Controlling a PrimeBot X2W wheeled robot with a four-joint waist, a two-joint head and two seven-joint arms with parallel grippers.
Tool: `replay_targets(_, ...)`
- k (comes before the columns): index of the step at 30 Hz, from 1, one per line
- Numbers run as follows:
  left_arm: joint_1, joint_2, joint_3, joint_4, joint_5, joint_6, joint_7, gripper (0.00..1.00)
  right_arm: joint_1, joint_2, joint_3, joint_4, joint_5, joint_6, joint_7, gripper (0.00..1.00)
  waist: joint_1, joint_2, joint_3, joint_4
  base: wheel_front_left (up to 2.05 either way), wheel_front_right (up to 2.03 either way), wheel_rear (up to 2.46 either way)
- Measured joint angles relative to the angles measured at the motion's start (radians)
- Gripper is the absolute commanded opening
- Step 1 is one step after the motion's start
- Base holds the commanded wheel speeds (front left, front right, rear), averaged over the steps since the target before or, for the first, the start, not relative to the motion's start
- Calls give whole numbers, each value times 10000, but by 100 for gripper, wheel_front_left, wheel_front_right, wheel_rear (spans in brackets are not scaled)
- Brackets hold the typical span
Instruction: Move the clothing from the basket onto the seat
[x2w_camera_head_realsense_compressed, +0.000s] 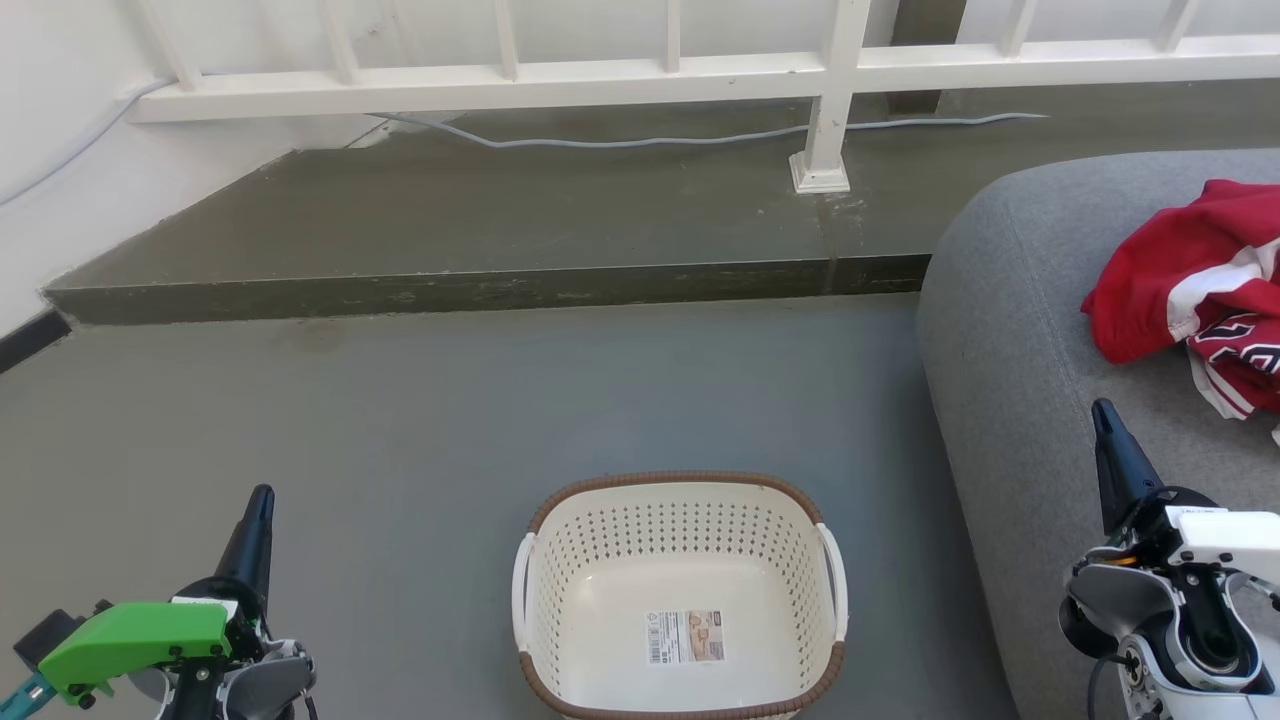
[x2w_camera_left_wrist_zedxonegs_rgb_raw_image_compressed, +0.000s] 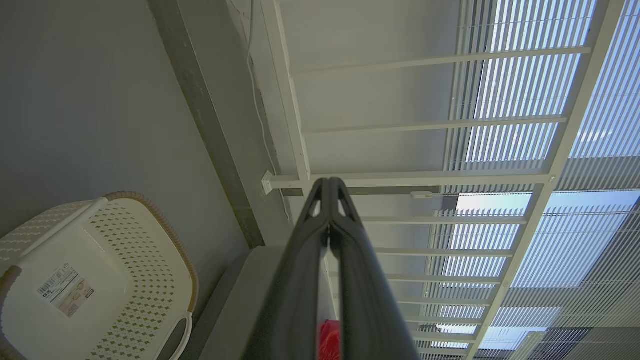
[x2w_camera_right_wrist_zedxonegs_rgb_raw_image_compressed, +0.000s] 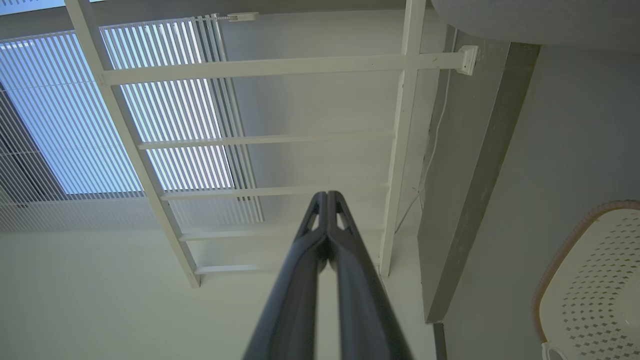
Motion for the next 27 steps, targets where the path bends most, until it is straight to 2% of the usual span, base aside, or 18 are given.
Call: replay_targets(27, -2, -6, 42, 21, 0, 0, 2, 0, -89, 4, -38, 59, 0, 2, 10, 0, 0, 0, -2, -1, 0, 0, 0)
